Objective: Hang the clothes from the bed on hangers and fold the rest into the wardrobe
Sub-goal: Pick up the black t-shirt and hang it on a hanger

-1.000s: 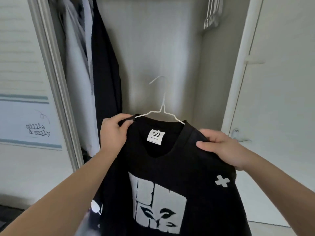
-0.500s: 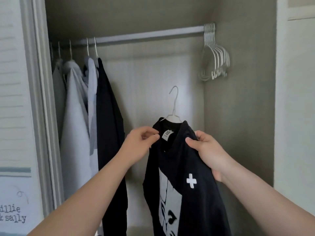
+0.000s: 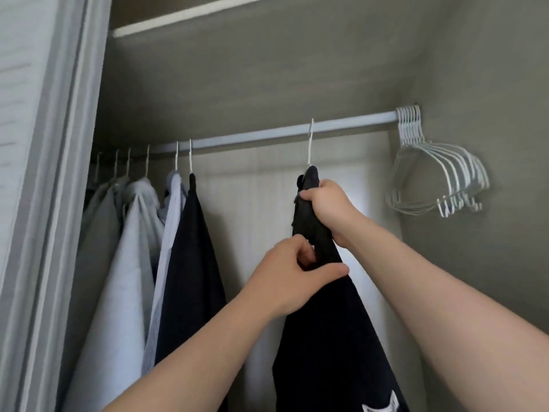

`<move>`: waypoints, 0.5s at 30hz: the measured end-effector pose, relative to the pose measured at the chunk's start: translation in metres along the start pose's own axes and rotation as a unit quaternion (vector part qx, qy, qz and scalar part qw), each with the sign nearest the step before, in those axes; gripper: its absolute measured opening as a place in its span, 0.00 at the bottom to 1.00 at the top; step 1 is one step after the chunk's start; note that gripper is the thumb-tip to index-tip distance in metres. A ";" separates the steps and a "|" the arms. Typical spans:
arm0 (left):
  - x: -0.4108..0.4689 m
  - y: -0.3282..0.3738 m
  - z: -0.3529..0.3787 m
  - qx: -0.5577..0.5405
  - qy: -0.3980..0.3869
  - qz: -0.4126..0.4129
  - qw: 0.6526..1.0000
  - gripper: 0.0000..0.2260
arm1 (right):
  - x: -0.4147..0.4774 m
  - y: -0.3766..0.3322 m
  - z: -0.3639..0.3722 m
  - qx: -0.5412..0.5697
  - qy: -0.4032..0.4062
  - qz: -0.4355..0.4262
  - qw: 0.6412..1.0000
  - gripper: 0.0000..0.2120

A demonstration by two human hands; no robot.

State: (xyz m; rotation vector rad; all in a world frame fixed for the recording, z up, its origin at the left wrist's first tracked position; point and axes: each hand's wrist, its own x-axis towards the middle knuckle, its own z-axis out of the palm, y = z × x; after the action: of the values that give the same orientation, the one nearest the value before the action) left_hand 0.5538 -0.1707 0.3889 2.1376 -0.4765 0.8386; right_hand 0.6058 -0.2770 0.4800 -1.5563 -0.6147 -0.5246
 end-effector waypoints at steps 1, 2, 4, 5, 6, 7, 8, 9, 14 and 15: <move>0.010 0.002 0.003 0.031 0.010 -0.008 0.999 0.25 | 0.014 -0.005 0.003 0.000 -0.009 -0.006 1.000 0.03; 0.021 0.002 0.005 0.067 0.025 -0.013 0.997 0.23 | 0.028 -0.009 0.005 -0.003 -0.015 -0.011 1.000 0.02; 0.043 0.000 0.008 0.135 0.061 -0.011 0.989 0.13 | 0.053 -0.014 0.008 -0.020 -0.016 -0.014 1.000 0.04; 0.054 -0.002 0.007 0.157 0.080 -0.007 0.984 0.07 | 0.064 -0.016 0.007 -0.028 -0.010 -0.014 0.999 0.04; 0.063 -0.004 0.005 0.165 0.095 -0.007 0.982 0.03 | 0.075 -0.016 0.007 -0.032 -0.004 -0.012 0.999 0.04; 0.071 -0.007 0.002 0.162 0.103 -0.011 0.981 0.04 | 0.083 -0.016 0.006 -0.036 0.001 -0.006 0.999 0.05; 0.078 -0.011 -0.001 0.159 0.102 -0.016 0.982 0.05 | 0.092 -0.015 0.005 -0.043 0.003 -0.003 0.999 0.06; 0.084 -0.015 -0.005 0.158 0.100 -0.020 0.982 0.06 | 0.099 -0.013 0.005 -0.054 0.000 0.001 0.999 0.06; 0.093 -0.032 -0.013 0.177 0.096 -0.017 0.979 0.07 | 0.110 0.000 0.015 -0.050 -0.025 0.009 0.998 0.02; 0.092 -0.036 -0.012 0.181 0.094 -0.017 0.979 0.07 | 0.108 0.003 0.017 -0.054 -0.032 0.013 0.998 0.02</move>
State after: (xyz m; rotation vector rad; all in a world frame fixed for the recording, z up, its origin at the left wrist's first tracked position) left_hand 0.6346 -0.1440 0.4399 2.3542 -0.1971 1.1675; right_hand 0.6886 -0.2520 0.5475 -1.6853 -0.6219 -0.4966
